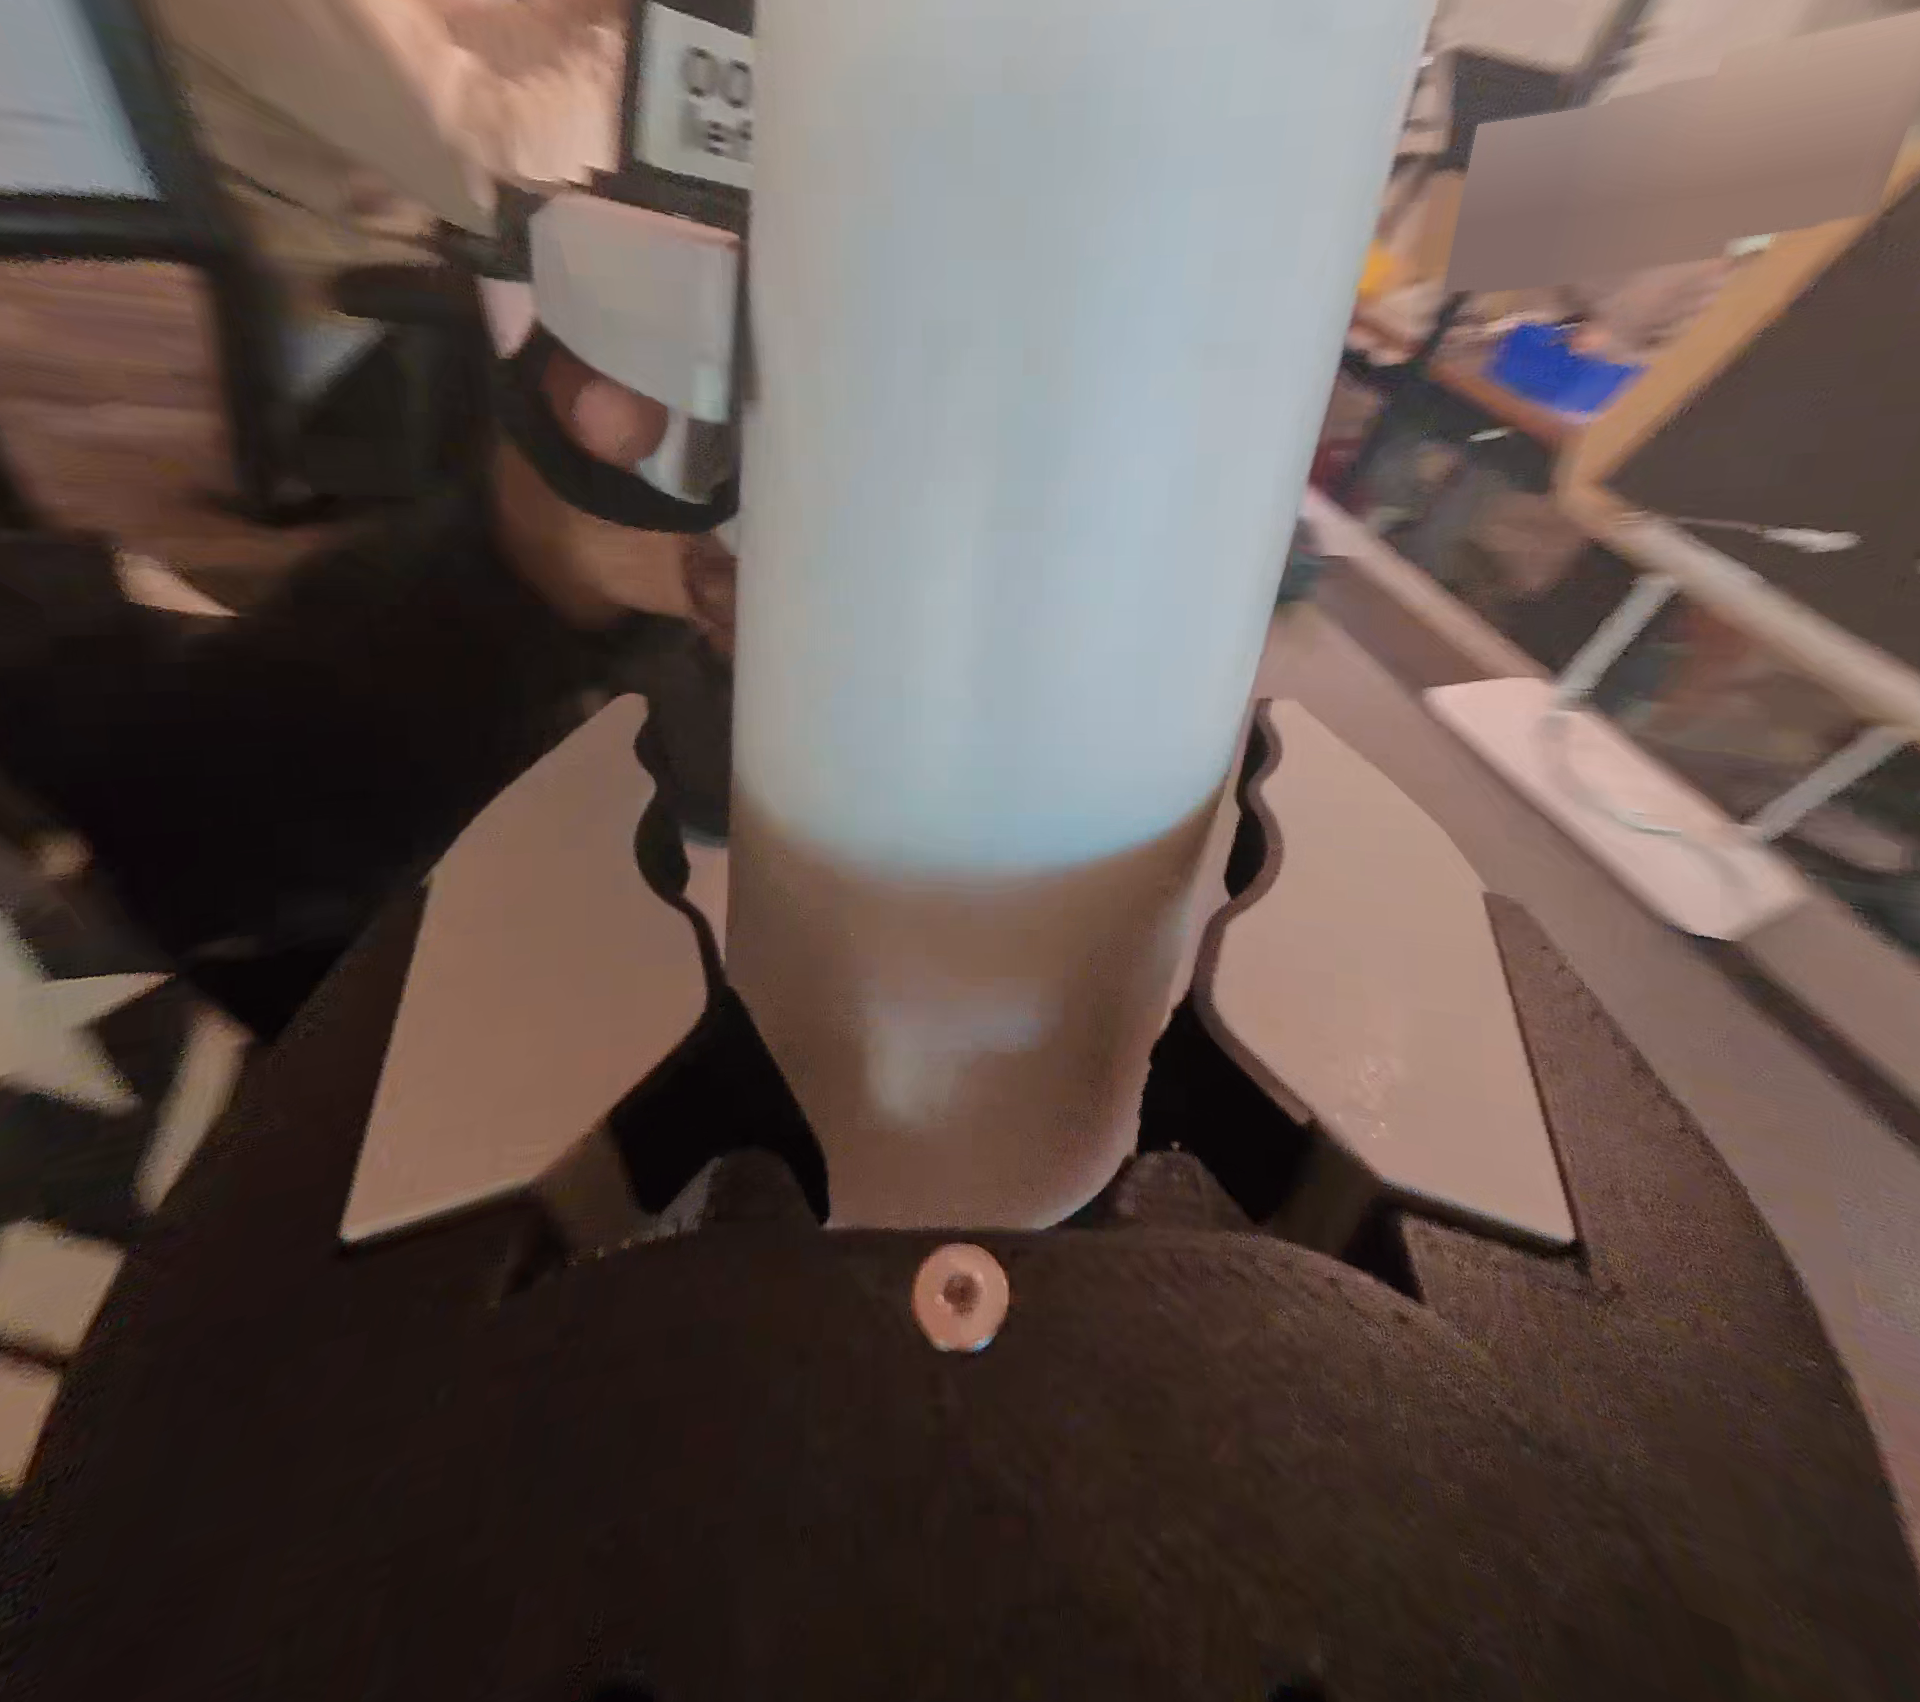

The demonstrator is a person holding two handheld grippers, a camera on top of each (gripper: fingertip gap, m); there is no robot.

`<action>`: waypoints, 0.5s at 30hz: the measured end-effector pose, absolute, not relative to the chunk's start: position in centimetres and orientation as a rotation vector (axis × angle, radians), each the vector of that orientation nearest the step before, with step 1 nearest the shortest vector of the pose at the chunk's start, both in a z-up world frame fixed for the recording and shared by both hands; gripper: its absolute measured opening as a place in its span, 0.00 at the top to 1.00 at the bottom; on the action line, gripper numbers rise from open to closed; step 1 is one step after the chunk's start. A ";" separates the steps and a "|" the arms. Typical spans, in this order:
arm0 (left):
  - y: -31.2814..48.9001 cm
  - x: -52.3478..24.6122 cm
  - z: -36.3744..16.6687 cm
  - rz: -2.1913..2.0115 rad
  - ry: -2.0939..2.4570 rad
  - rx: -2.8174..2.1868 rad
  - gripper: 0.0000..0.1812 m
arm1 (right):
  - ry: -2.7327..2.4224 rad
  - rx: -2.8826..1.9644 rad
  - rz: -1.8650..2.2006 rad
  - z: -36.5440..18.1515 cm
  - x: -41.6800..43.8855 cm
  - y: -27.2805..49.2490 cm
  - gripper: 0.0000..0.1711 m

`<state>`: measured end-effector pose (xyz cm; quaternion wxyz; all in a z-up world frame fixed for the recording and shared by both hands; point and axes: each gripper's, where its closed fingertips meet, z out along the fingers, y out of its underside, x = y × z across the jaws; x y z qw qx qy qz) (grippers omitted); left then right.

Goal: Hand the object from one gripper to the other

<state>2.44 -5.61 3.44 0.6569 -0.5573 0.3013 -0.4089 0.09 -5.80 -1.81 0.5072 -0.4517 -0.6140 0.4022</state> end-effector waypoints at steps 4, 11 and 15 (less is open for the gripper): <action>-7.2 3.6 2.3 -1.011 0.843 -1.274 0.57 | -1.563 -1.071 1.386 -1.7 0.4 -8.5 0.38; -6.1 3.4 2.8 -1.014 0.743 -1.280 0.59 | -1.484 -1.117 1.504 -1.1 0.2 -7.9 0.47; -4.8 2.7 3.1 -0.805 0.648 -1.317 0.47 | -1.288 -1.143 1.186 -0.4 0.1 -4.2 0.47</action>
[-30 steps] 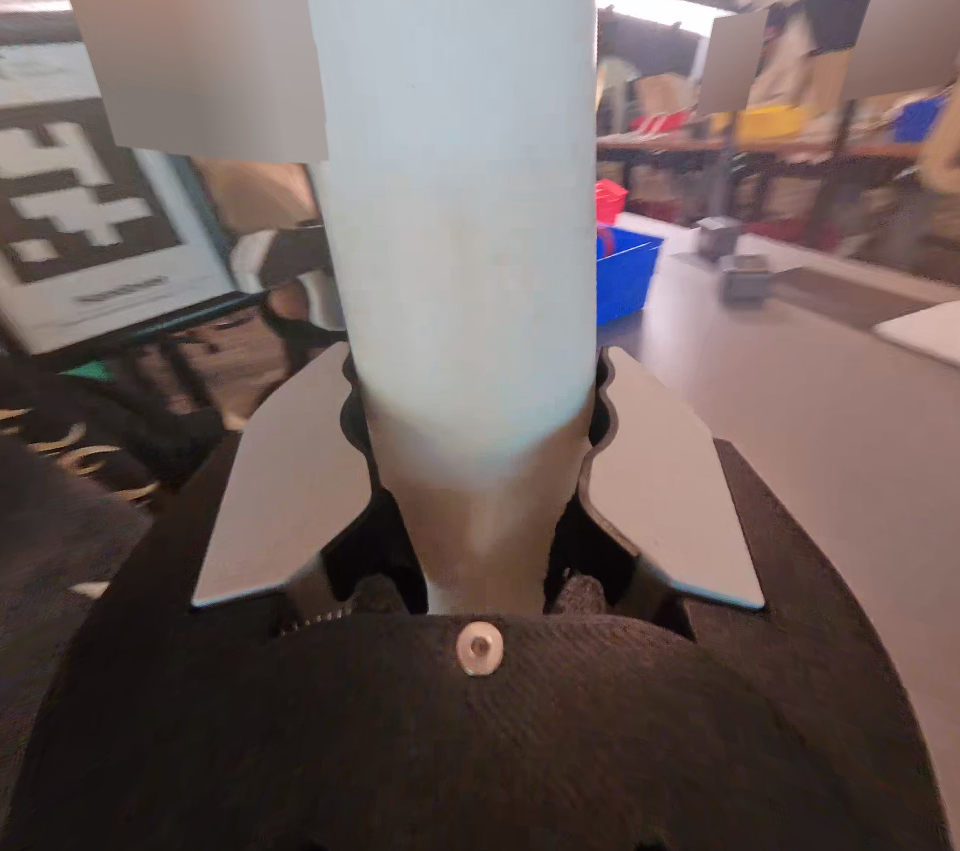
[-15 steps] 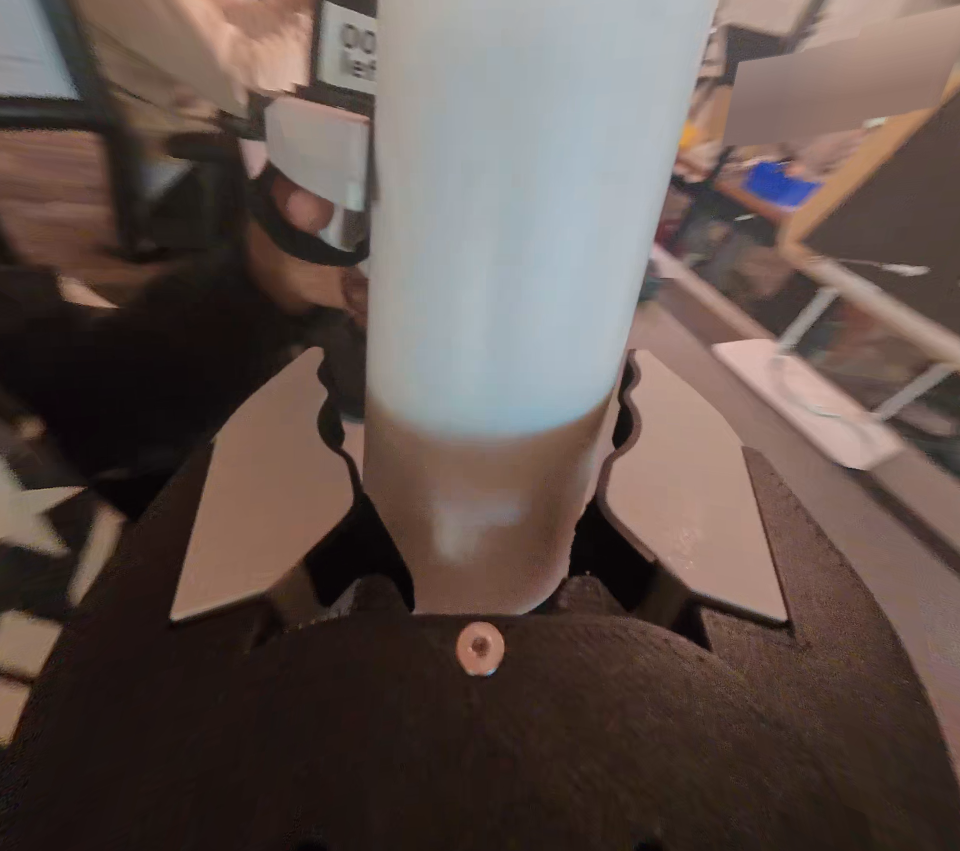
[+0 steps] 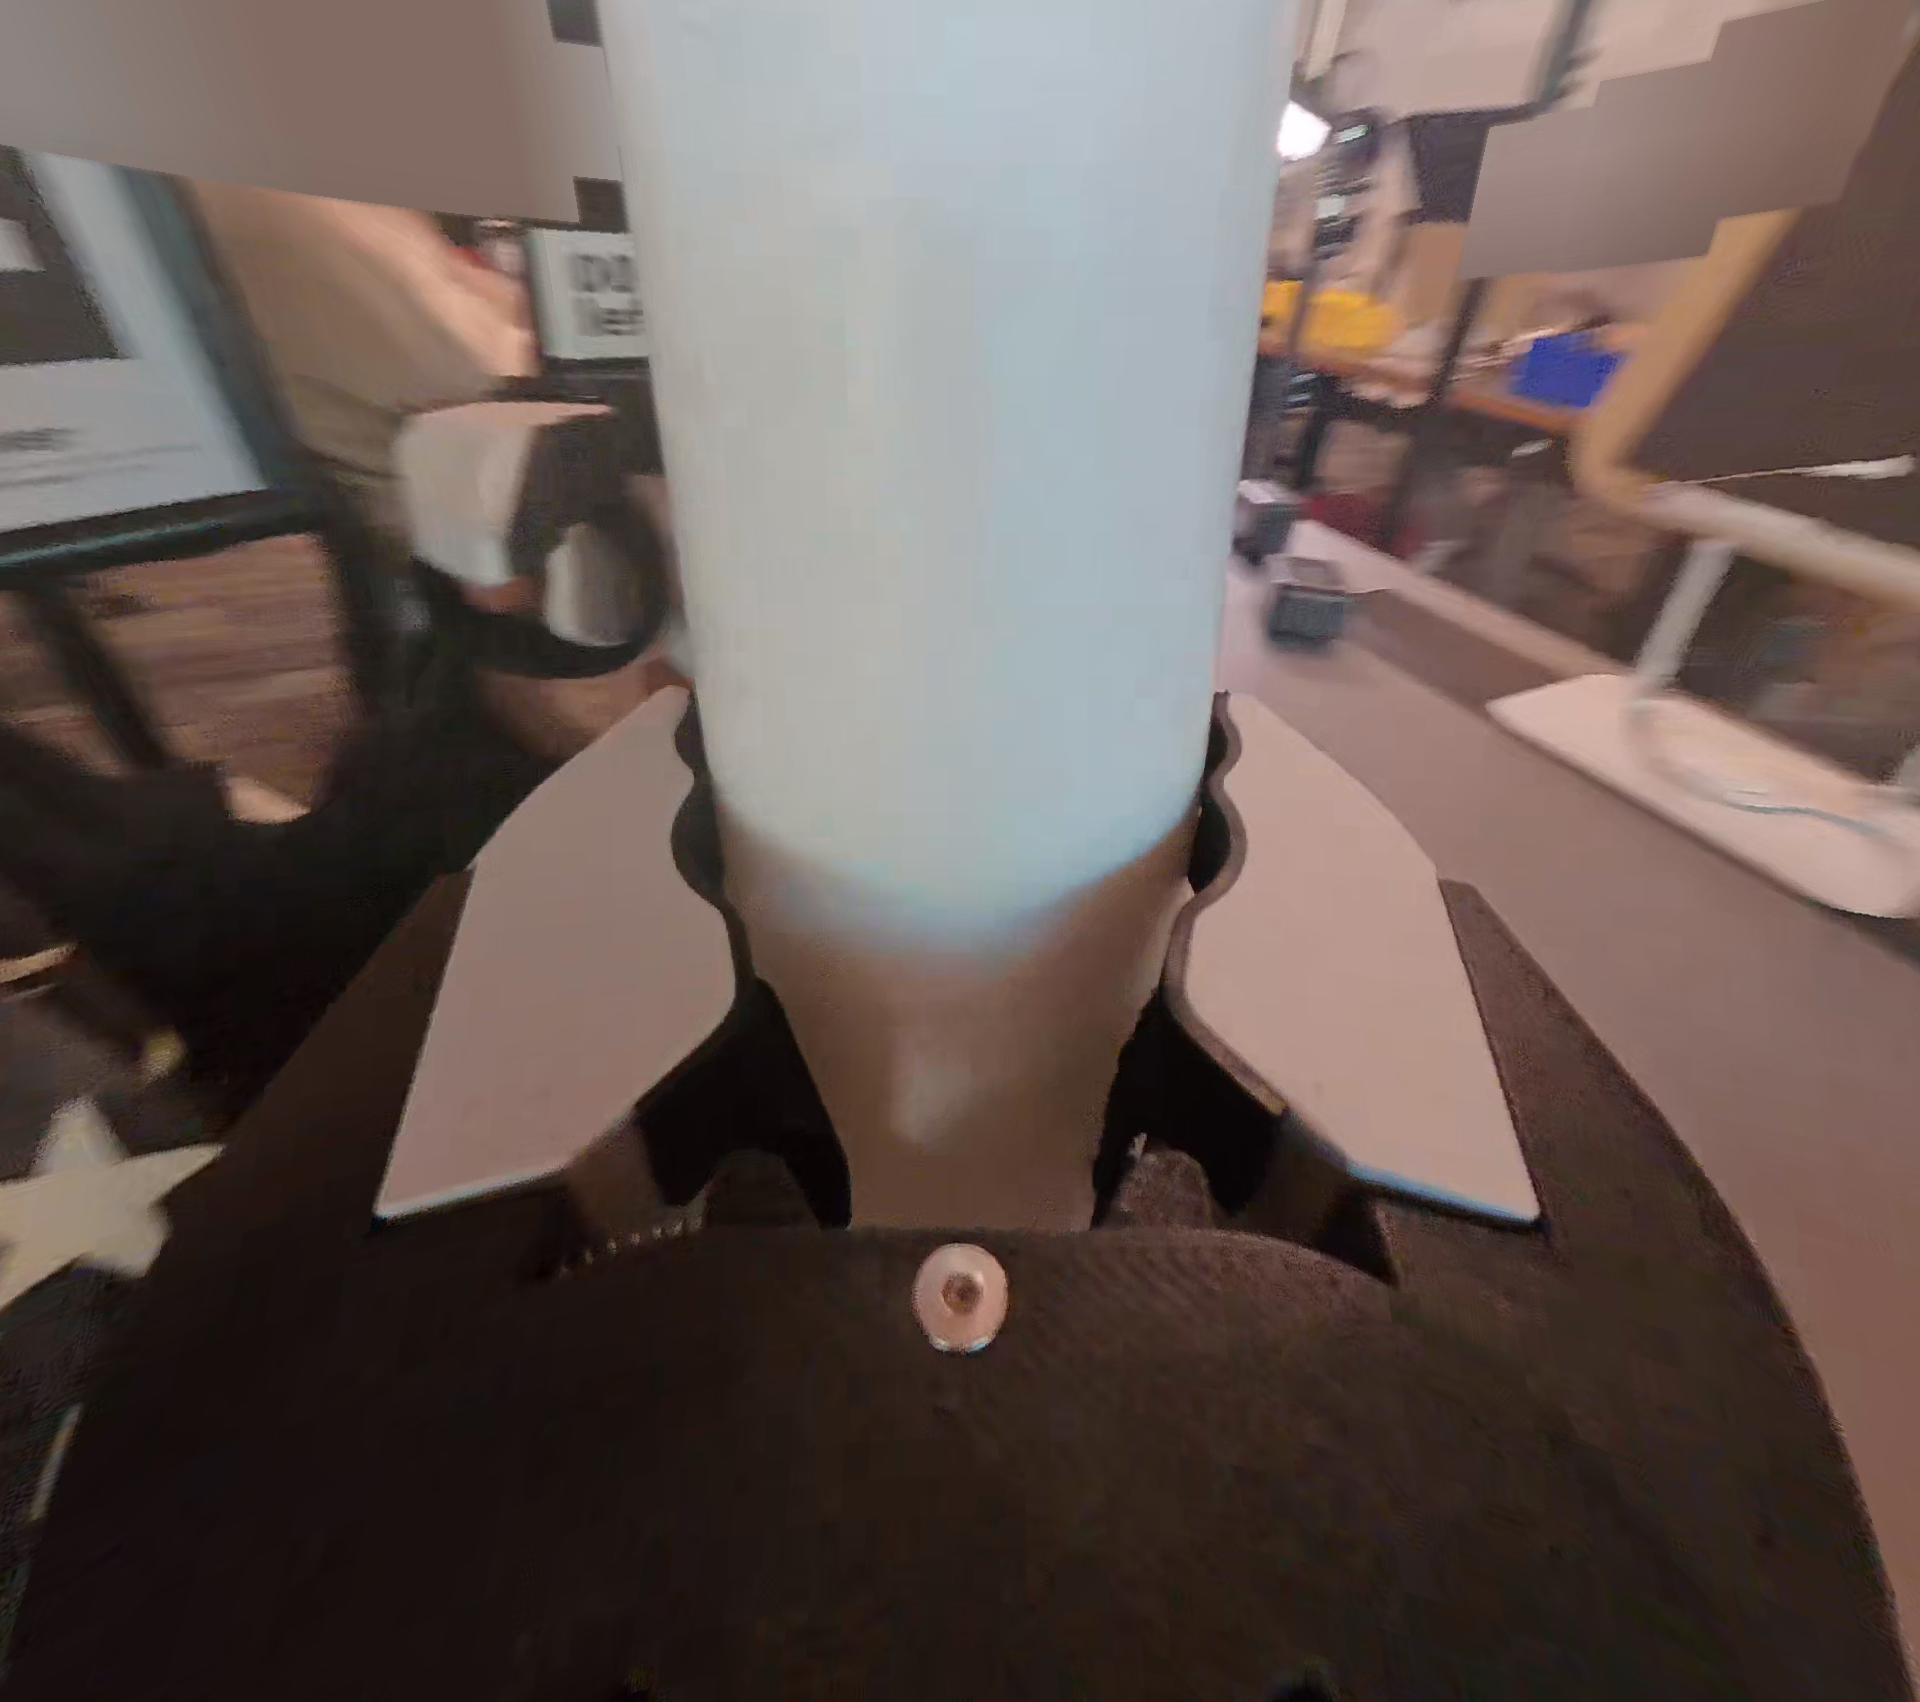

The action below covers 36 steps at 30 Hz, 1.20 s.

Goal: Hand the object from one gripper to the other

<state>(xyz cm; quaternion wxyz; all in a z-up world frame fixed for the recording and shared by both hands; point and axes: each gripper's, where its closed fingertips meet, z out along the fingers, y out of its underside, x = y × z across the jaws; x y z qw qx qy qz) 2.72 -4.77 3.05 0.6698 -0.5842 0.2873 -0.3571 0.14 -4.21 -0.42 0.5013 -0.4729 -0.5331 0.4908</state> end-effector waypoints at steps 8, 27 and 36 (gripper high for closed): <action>-3.2 2.9 2.4 -0.652 0.552 -1.353 0.55 | -1.196 -1.104 0.698 -0.7 0.0 -2.7 0.47; -5.5 2.8 3.5 -0.974 0.639 -1.270 0.49 | -1.401 -1.146 1.511 -0.4 0.6 -7.1 0.48; -4.8 3.4 2.8 -0.808 0.621 -1.322 0.52 | -1.315 -1.102 0.857 -0.9 -0.1 -5.0 0.48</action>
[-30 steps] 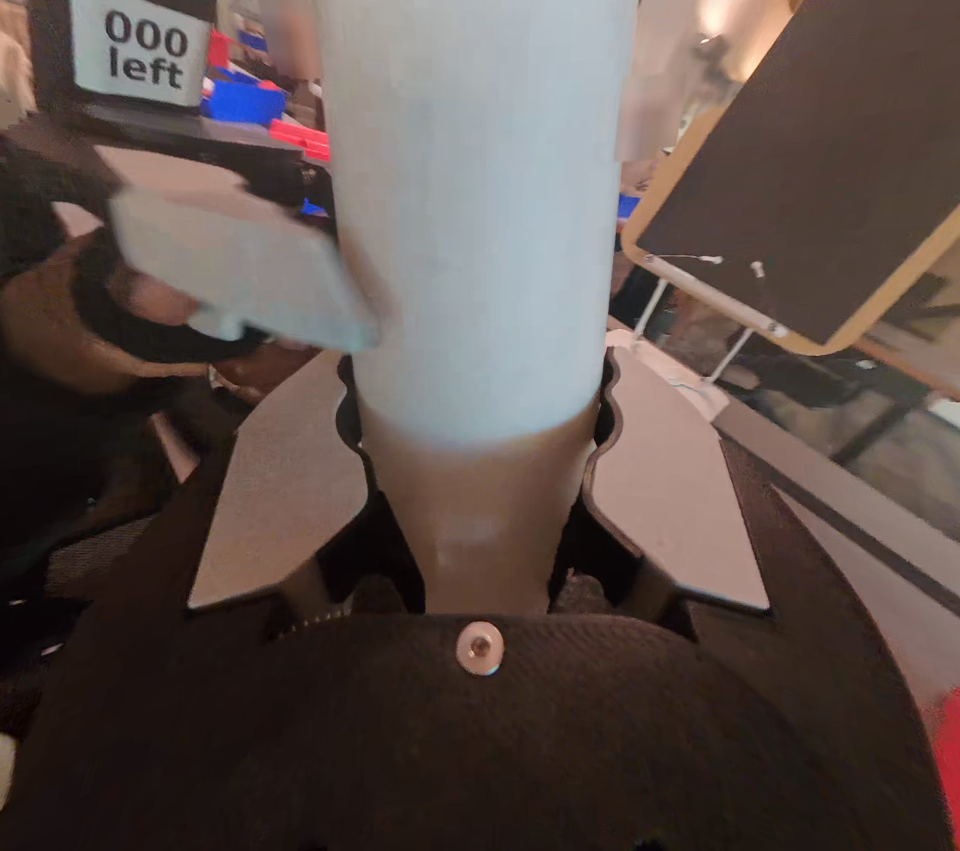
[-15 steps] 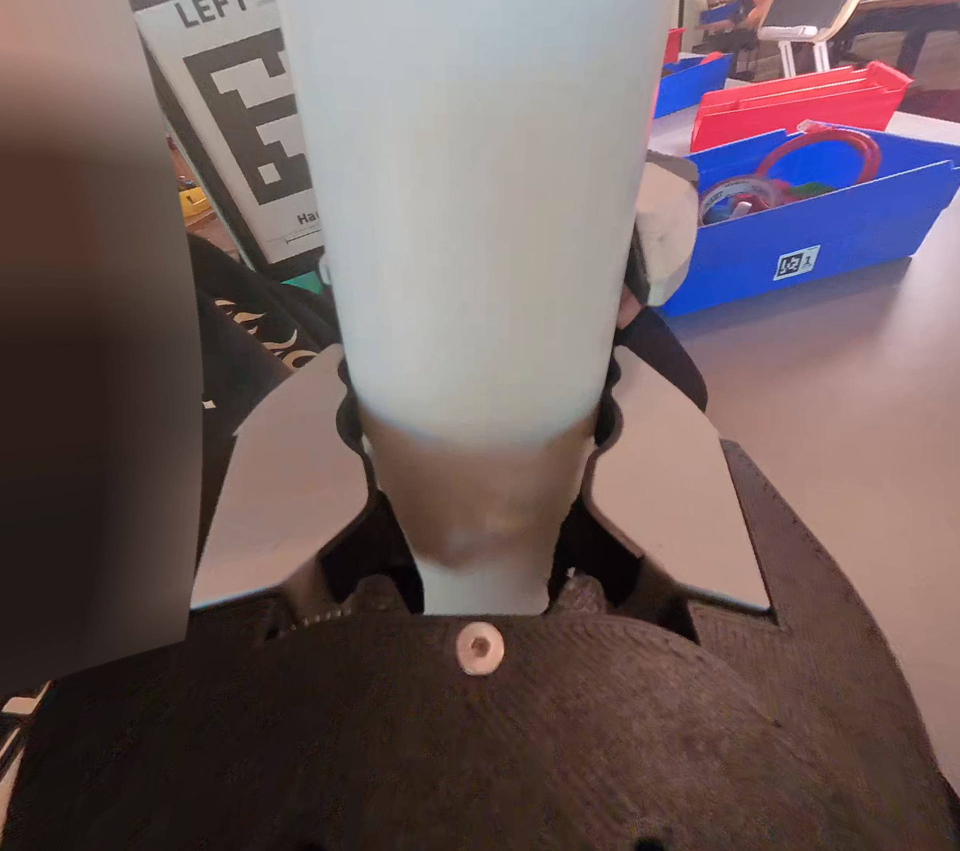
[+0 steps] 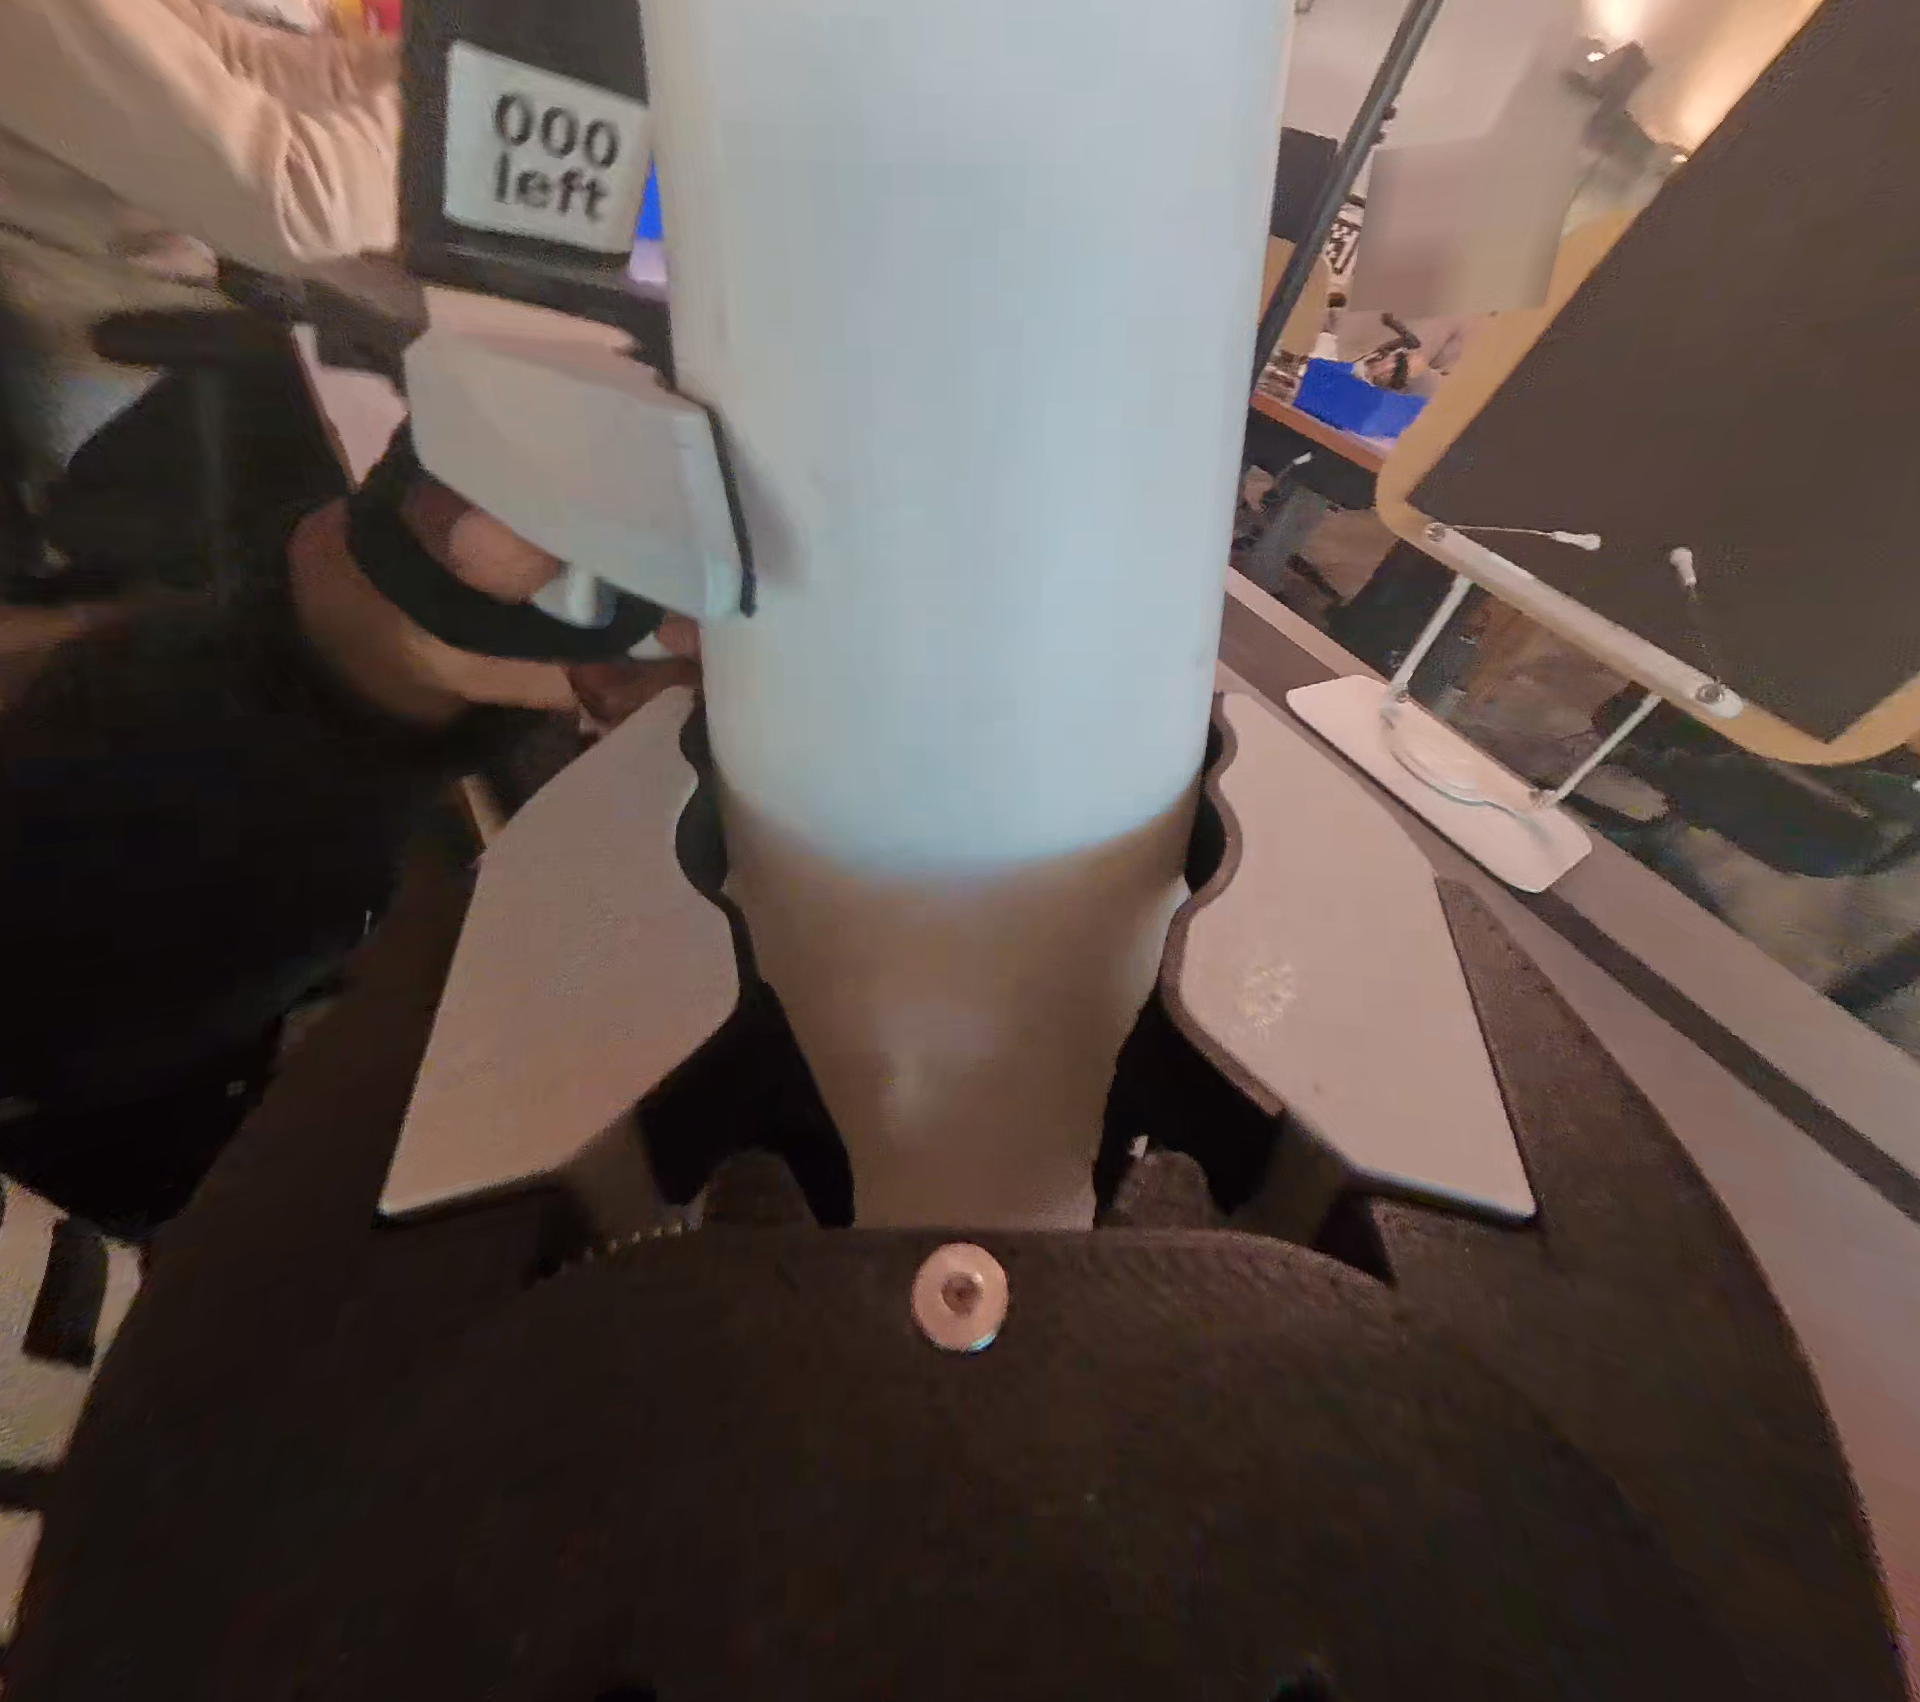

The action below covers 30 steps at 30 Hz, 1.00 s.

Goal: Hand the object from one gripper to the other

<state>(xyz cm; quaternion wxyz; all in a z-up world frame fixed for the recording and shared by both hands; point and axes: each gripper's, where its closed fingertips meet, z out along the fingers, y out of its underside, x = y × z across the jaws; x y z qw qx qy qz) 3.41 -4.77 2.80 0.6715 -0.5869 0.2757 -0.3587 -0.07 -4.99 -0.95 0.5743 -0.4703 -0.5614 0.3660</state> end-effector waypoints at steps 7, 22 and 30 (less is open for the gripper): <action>-9.2 4.3 2.9 -1.170 0.868 -1.252 0.53 | -1.599 -1.098 1.480 -1.2 1.4 -10.2 0.43; -5.6 3.4 3.9 -0.842 0.629 -1.249 0.46 | -1.322 -1.134 1.204 0.0 0.5 -6.2 0.50; -6.5 3.8 3.7 -0.886 0.687 -1.243 0.53 | -1.401 -1.078 0.979 -0.7 0.4 -6.9 0.50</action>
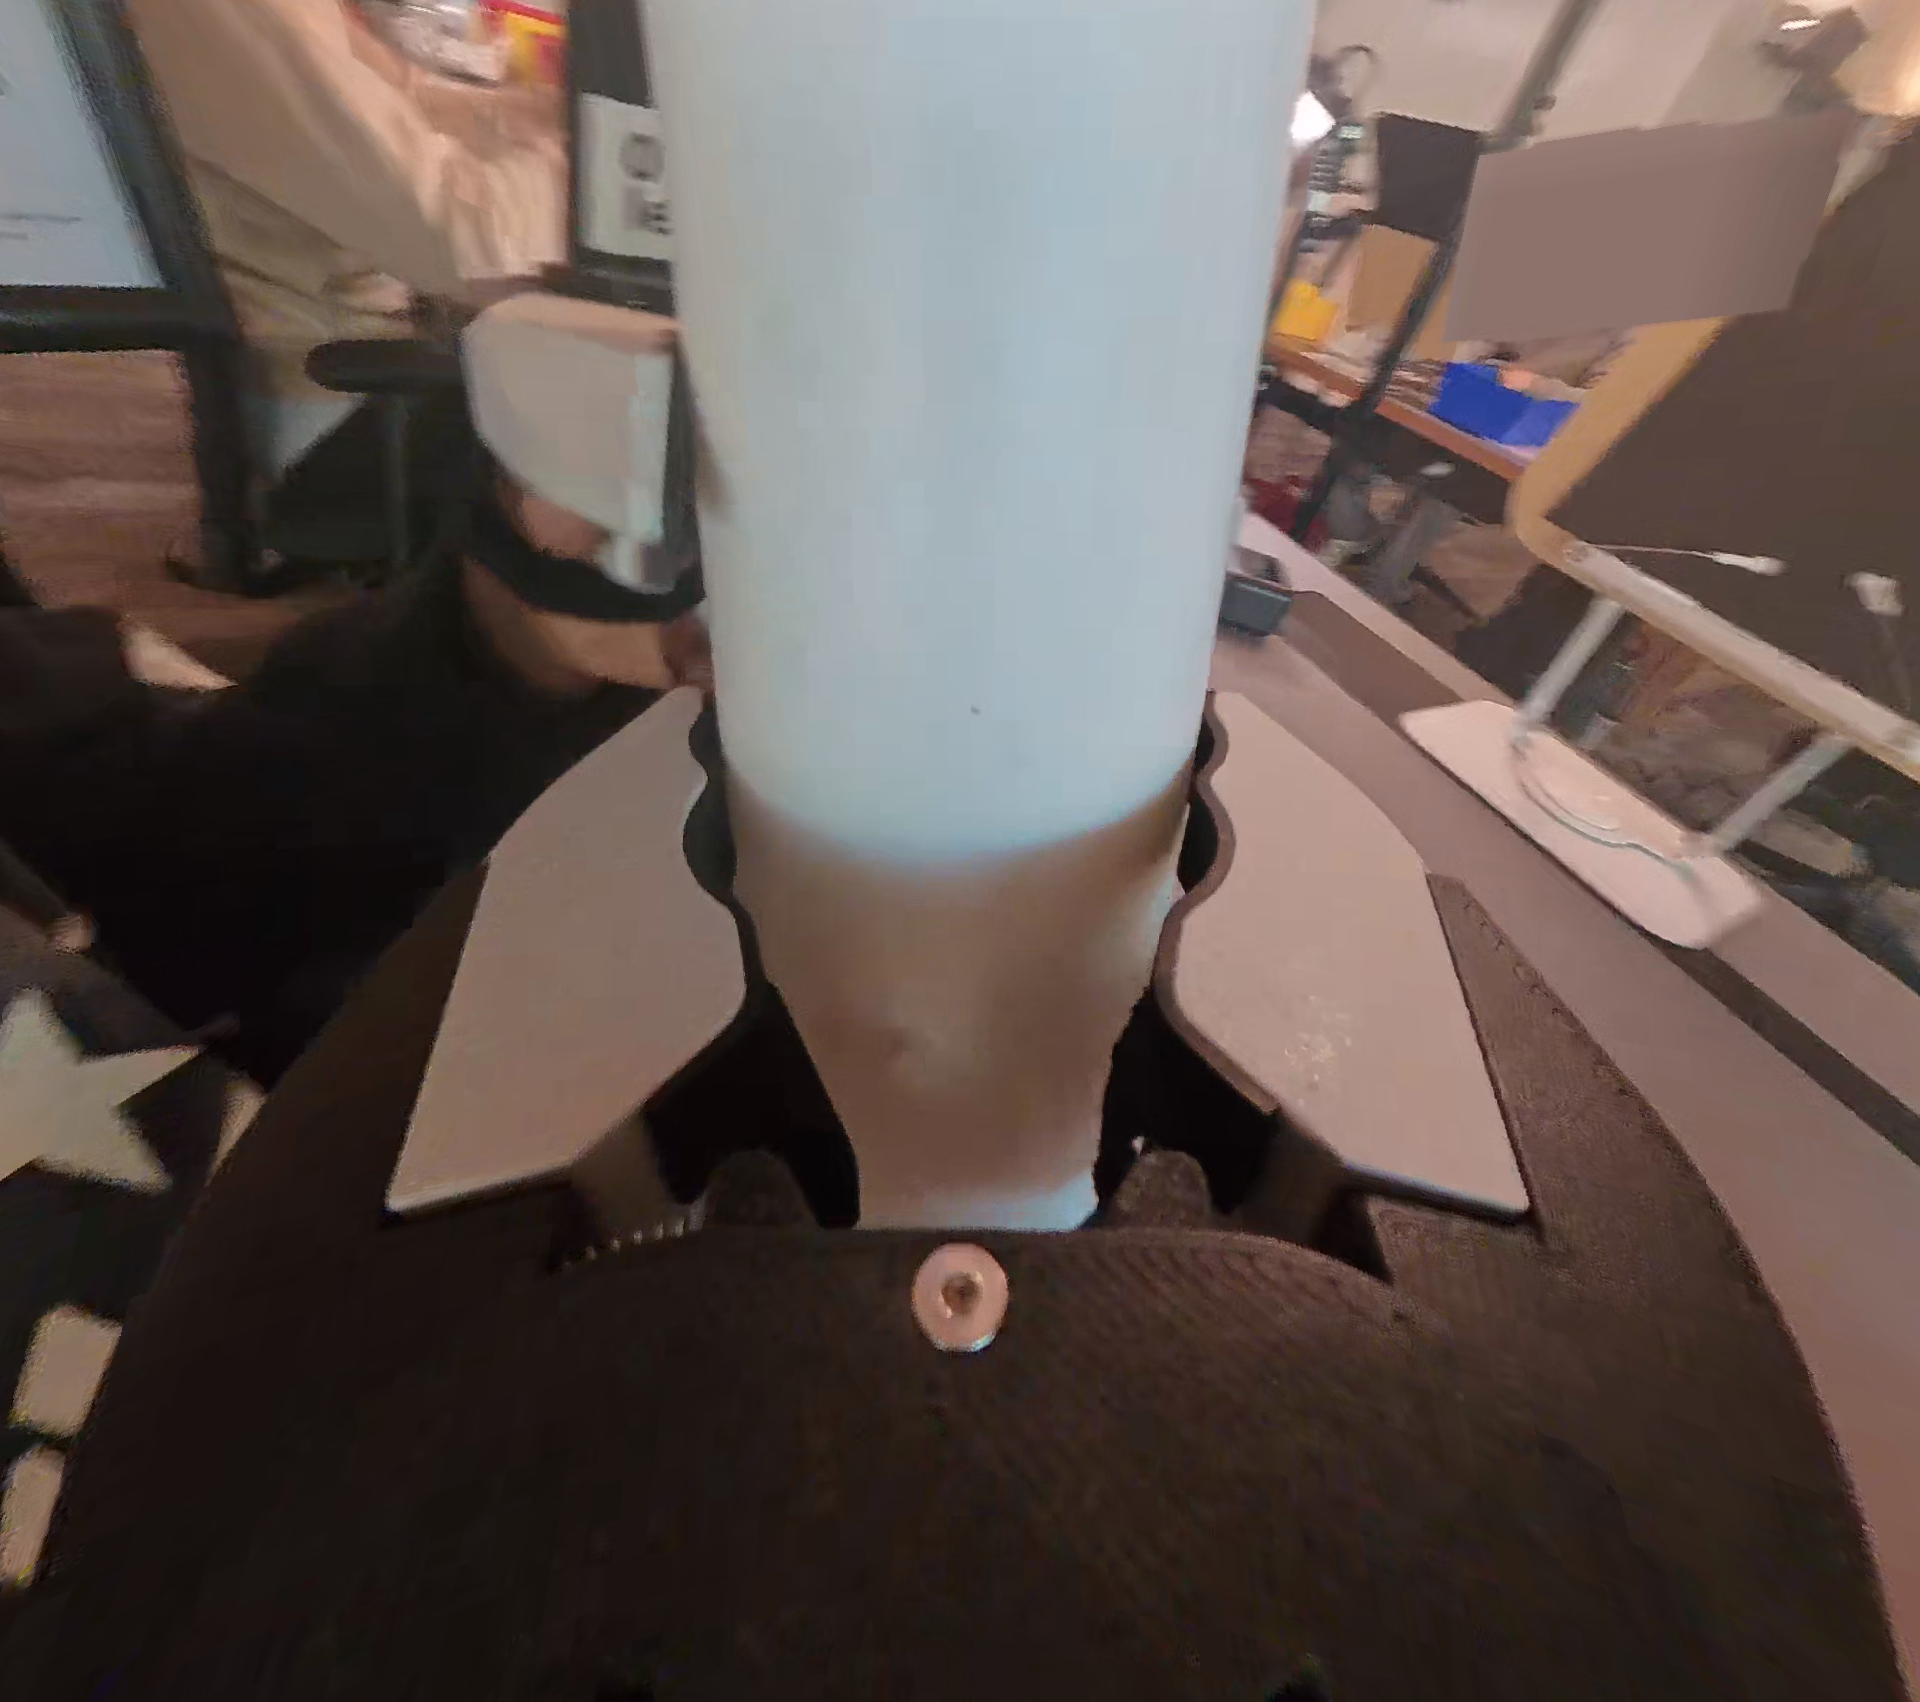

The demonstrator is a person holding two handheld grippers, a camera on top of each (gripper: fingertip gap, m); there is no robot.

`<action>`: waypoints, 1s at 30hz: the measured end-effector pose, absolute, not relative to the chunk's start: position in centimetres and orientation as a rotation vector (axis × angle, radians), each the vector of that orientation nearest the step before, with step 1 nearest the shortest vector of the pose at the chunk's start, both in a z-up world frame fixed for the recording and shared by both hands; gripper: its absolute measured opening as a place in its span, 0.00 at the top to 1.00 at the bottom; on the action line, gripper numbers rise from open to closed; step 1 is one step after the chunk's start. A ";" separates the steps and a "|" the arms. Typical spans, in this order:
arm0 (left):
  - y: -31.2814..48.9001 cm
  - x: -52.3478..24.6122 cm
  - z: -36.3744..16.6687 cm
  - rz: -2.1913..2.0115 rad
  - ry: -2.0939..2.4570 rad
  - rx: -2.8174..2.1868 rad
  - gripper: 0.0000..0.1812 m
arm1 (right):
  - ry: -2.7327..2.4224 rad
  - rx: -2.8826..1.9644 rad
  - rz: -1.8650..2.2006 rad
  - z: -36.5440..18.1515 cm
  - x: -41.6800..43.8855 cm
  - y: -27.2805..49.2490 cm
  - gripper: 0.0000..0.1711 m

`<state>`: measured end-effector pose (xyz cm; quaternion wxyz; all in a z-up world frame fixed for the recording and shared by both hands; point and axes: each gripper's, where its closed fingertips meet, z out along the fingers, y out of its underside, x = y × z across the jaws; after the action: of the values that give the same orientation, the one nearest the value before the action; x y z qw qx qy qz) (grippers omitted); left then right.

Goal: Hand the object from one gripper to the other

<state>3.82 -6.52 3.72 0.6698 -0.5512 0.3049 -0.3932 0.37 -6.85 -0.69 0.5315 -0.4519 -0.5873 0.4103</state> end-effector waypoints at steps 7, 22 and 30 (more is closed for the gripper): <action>-9.0 4.4 3.8 -1.226 0.796 -1.193 0.53 | -1.543 -1.071 1.571 -0.2 1.5 -10.6 0.44; -5.6 2.6 3.8 -0.857 0.612 -1.282 0.47 | -1.334 -1.197 1.402 -0.1 0.6 -6.3 0.47; -5.3 4.1 3.1 -0.739 0.612 -1.325 0.54 | -1.255 -1.175 0.948 -0.2 0.4 -5.2 0.47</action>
<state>4.07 -5.25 3.07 0.6837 -0.5909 0.2730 -0.3299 0.40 -5.18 -0.23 0.5557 -0.4975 -0.5316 0.4013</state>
